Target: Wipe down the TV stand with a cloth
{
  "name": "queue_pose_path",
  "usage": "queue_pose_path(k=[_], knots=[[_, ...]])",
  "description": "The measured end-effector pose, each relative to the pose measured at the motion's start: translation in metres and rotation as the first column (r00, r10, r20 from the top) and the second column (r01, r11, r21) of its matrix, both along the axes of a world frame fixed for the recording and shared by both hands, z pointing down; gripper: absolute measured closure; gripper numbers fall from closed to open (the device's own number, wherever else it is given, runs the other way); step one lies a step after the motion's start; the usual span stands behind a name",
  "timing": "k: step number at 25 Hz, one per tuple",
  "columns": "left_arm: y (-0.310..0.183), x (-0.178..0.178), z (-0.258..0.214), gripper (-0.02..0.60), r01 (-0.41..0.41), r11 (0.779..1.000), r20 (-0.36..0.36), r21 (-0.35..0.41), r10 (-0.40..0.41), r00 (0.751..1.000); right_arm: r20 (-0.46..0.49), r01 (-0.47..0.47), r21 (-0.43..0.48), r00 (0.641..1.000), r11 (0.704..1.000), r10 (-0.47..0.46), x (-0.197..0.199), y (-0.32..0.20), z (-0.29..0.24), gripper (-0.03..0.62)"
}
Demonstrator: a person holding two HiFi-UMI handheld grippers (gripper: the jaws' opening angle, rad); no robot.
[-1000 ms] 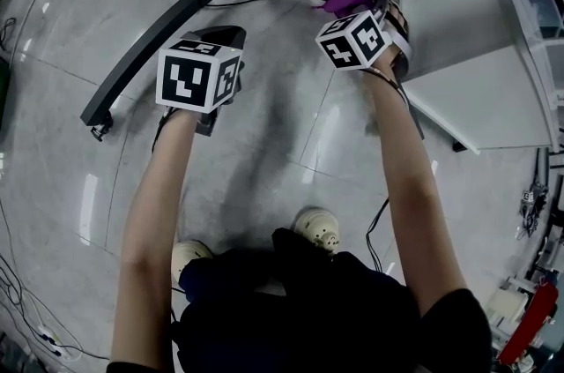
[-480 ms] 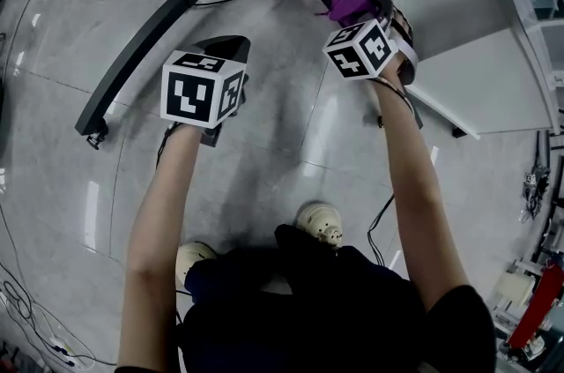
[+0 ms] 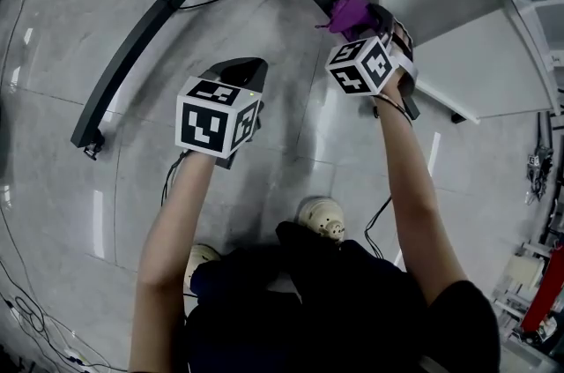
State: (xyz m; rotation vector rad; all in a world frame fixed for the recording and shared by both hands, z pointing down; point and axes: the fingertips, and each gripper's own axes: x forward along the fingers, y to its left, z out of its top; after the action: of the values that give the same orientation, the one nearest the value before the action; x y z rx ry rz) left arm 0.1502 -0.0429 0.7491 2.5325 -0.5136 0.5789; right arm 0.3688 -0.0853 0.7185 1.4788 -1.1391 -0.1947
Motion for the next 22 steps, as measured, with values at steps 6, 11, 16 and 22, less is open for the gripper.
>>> queue_pose_path(k=[6,11,16,22], knots=[[0.023,0.010,-0.001,0.575,-0.044,0.999,-0.024,-0.016,0.043,0.999,0.001,-0.034,0.000,0.999,0.999,0.034,0.008,0.023,0.001,0.496],[0.036,0.017,0.000,0.575,-0.068,0.997,-0.036,-0.032,0.067,0.997,-0.021,-0.050,-0.001,0.999,0.999,0.050,0.013,0.043,0.001,0.496],[0.048,0.024,0.001,0.575,-0.097,0.995,-0.038,-0.040,0.095,0.995,-0.043,-0.072,-0.016,0.997,0.997,0.071,0.019,0.069,0.003,0.496],[0.062,0.029,0.000,0.575,-0.129,0.991,-0.047,-0.044,0.127,0.991,-0.052,-0.101,-0.044,0.994,0.994,0.099,0.027,0.100,0.005,0.497]])
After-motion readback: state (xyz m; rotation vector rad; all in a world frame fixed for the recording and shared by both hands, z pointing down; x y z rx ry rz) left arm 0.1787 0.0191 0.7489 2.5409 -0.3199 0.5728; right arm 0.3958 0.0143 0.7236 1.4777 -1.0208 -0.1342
